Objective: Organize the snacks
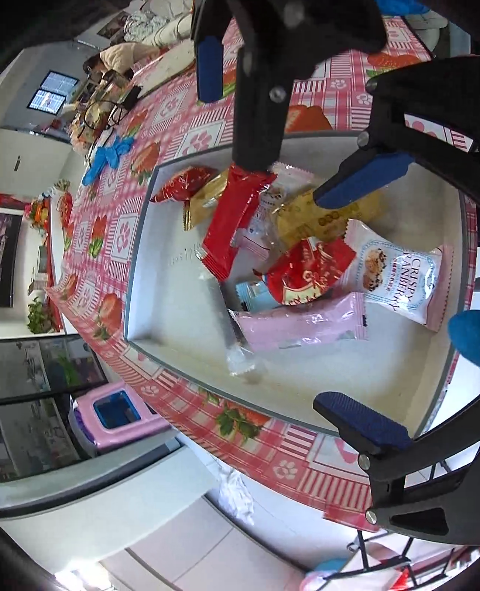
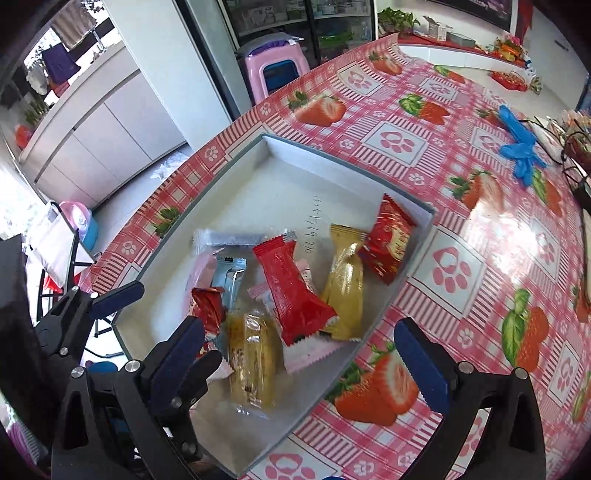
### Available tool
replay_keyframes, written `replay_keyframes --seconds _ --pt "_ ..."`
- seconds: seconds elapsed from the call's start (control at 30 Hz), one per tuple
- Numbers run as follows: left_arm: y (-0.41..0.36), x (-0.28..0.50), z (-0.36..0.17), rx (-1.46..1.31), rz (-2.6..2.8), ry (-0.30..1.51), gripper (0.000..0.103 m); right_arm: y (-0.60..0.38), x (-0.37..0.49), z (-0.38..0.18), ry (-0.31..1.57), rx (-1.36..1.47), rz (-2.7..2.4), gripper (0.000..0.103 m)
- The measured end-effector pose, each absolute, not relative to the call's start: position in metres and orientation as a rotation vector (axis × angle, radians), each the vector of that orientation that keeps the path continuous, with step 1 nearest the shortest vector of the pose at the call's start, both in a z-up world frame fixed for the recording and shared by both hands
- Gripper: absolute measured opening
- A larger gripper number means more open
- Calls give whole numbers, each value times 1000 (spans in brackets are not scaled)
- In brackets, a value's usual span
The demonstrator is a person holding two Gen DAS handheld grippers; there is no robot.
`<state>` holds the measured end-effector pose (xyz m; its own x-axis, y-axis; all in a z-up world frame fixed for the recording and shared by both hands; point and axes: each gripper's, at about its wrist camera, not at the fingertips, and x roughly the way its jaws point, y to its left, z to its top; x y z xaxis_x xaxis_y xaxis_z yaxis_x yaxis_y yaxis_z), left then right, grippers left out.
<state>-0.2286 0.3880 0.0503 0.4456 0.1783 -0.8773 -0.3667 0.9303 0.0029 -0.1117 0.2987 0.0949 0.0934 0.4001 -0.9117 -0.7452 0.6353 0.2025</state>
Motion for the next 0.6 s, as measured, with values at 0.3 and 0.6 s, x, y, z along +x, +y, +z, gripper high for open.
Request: replay_keyframes --seconds 0.3,0.6 --pt "368 -235 57 -167 355 1085 101 281 -126 94 1191 -420 832 103" --pt "357 -236 59 -121 386 1095 102 279 -136 95 1170 -472 835 103"
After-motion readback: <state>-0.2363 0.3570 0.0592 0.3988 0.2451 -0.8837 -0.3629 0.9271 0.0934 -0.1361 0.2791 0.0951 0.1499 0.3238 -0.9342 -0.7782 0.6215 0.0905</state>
